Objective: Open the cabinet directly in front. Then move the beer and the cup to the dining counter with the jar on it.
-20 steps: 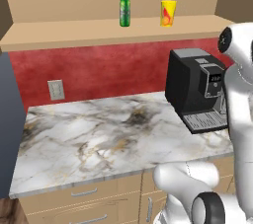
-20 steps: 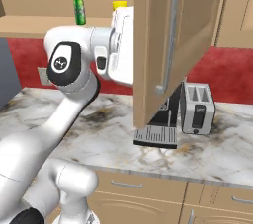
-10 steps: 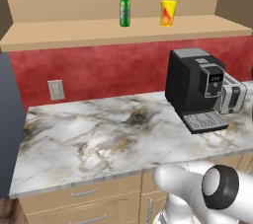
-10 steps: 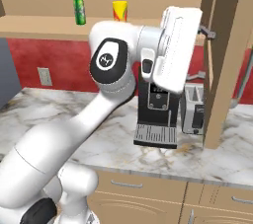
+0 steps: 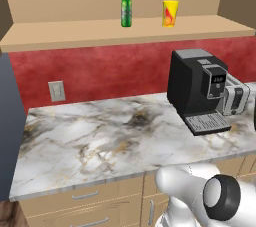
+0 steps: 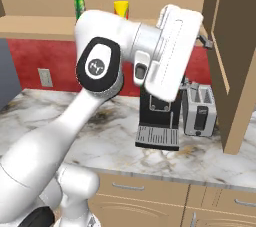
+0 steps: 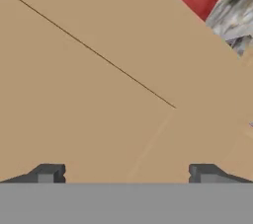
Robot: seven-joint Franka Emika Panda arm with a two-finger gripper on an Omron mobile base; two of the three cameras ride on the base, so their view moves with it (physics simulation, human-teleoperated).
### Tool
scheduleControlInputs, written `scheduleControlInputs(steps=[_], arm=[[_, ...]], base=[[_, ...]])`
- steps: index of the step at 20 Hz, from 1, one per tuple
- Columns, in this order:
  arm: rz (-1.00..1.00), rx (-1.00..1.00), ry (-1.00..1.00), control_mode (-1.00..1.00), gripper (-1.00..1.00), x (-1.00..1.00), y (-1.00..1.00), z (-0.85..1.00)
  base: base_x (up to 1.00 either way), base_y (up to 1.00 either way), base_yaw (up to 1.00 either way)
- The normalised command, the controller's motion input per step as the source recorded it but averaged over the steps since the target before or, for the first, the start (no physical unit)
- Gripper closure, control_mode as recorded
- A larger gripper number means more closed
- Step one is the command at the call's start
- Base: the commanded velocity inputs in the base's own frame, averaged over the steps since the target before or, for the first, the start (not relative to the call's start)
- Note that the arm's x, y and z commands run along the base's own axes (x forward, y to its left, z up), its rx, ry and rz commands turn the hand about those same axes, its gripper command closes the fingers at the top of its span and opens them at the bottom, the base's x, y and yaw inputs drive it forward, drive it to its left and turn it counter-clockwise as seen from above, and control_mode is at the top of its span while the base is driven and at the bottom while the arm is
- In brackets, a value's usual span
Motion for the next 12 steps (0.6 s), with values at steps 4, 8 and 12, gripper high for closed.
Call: scheduleControlInputs(steps=[4,8,12], arm=[[0.24,0.04,0.0,-1.0,-1.0,-0.09,0.77,-0.02],[0.31,0.0,0.01,-1.0,-1.0,0.0,0.87,0.0],[0.37,0.0,0.04,-1.0,-1.0,0.0,0.76,0.0]], base=[[0.0,0.0,0.0],[0.0,0.0,0.0],[0.0,0.0,0.0]])
